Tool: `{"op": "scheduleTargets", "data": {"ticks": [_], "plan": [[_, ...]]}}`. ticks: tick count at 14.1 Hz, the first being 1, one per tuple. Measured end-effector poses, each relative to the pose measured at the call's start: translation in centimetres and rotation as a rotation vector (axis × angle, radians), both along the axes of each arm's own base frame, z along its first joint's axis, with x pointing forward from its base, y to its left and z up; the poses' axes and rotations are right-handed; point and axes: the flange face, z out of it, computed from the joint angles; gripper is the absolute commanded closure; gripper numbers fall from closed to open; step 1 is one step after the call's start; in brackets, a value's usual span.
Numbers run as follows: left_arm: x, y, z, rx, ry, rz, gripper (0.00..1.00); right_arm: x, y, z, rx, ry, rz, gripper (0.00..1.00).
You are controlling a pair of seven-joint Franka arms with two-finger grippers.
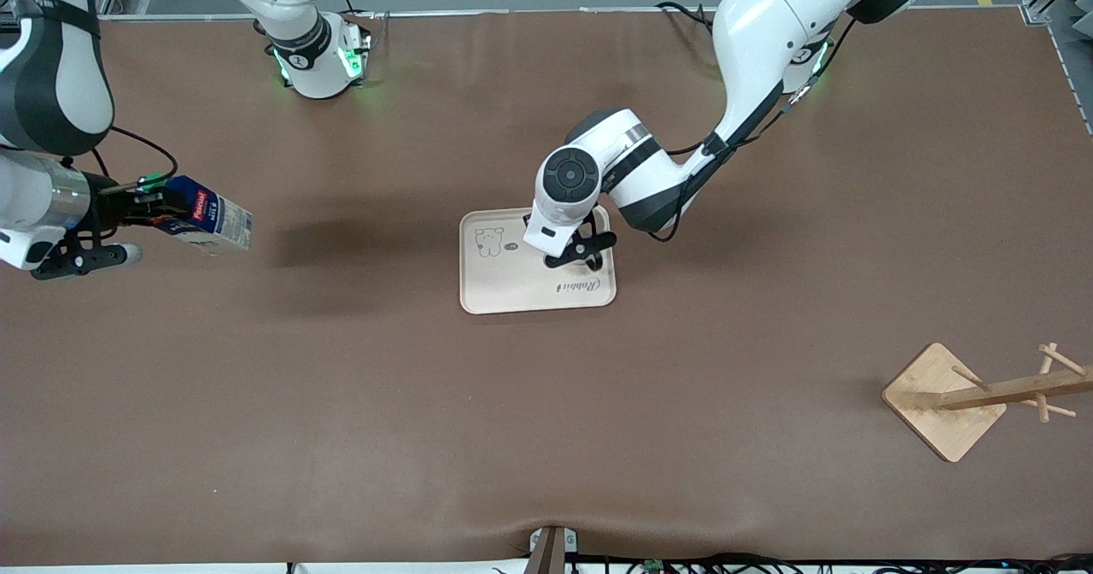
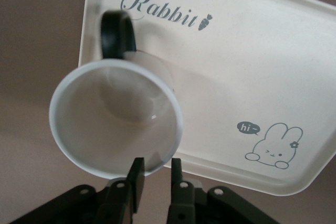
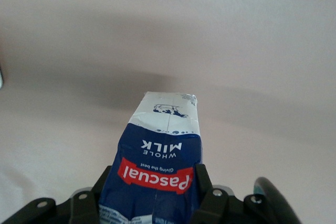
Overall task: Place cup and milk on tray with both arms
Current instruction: 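Release the mug with the left gripper while the right gripper carries the milk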
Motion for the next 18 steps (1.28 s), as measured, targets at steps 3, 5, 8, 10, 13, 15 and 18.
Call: {"op": "scheduleTargets", "data": {"ticks": [3, 5, 8, 10, 13, 15, 18], "plan": [[1.3, 0.0, 1.3, -0.02, -0.021, 0.017, 0.0, 0.5, 4.3, 2.1, 0.0, -0.006, 0.072, 0.88], [3.3, 0.8, 3.3, -0.018, -0.03, 0.038, 0.0, 0.5, 8.3, 2.8, -0.005, -0.007, 0.071, 0.88], [7.8, 4.4, 8.1, -0.012, -0.048, 0.052, 0.0, -0.2, 15.1, 2.7, 0.001, 0.004, 0.011, 0.88], [11.7, 9.4, 12.6, -0.035, -0.109, 0.047, 0.0, -1.0, 20.1, 2.3, 0.022, 0.023, -0.01, 0.88], [16.0, 18.0, 18.4, -0.005, -0.233, 0.034, 0.0, -2.3, 28.3, 1.7, 0.016, 0.038, -0.049, 0.88], [17.0, 21.5, 20.5, 0.065, -0.295, 0.003, 0.0, -2.6, 33.1, 1.1, 0.008, 0.038, -0.1, 0.87], [17.4, 25.2, 22.8, 0.133, -0.315, -0.062, 0.0, -3.1, 39.2, -1.1, 0.012, 0.003, -0.128, 0.85]]}}
